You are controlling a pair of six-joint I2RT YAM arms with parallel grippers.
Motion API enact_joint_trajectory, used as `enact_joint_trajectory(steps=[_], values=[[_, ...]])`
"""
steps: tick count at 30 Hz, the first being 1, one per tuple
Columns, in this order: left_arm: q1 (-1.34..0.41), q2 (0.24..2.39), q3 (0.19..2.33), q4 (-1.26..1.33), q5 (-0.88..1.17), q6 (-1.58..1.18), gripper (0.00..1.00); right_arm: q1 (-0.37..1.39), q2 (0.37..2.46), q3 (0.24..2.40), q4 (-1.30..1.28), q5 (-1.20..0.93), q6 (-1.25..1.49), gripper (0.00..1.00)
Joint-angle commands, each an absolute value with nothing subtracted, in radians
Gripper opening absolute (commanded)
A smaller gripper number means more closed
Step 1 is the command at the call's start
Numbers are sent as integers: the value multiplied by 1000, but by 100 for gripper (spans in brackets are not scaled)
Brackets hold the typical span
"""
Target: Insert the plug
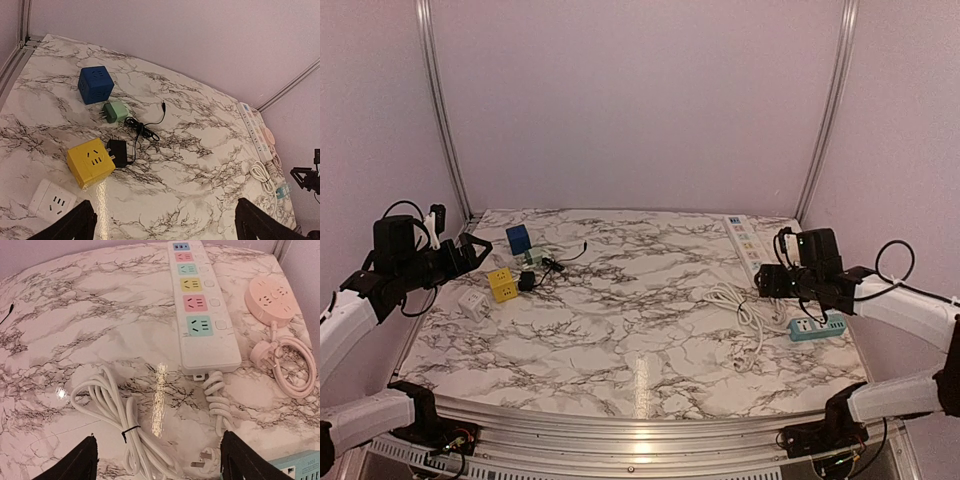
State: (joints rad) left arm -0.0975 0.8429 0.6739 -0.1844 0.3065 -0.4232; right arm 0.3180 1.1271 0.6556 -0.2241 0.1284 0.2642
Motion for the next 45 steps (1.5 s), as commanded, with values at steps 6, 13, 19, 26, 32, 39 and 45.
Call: enact_joint_trajectory(steps=[6,13,19,26,32,39,45], values=[[-92,847,665,-172,309,-422,99,365,1386,776,-218,35,138,81],[-91,848,665,-173,307,-421,99,366,1473,774,-191,14,135,79],[-92,847,664,-173,305,-421,99,367,1538,771,-187,-44,138,76],[-91,843,664,-172,308,-420,99,367,1571,763,-189,-65,151,65],[-91,841,664,-172,308,-421,99,437,1559,782,-219,-47,170,38],[-92,834,663,-174,308,-421,99,573,1556,812,-254,-14,225,21],[-92,831,662,-170,310,-422,99,698,1553,838,-231,-5,308,20]])
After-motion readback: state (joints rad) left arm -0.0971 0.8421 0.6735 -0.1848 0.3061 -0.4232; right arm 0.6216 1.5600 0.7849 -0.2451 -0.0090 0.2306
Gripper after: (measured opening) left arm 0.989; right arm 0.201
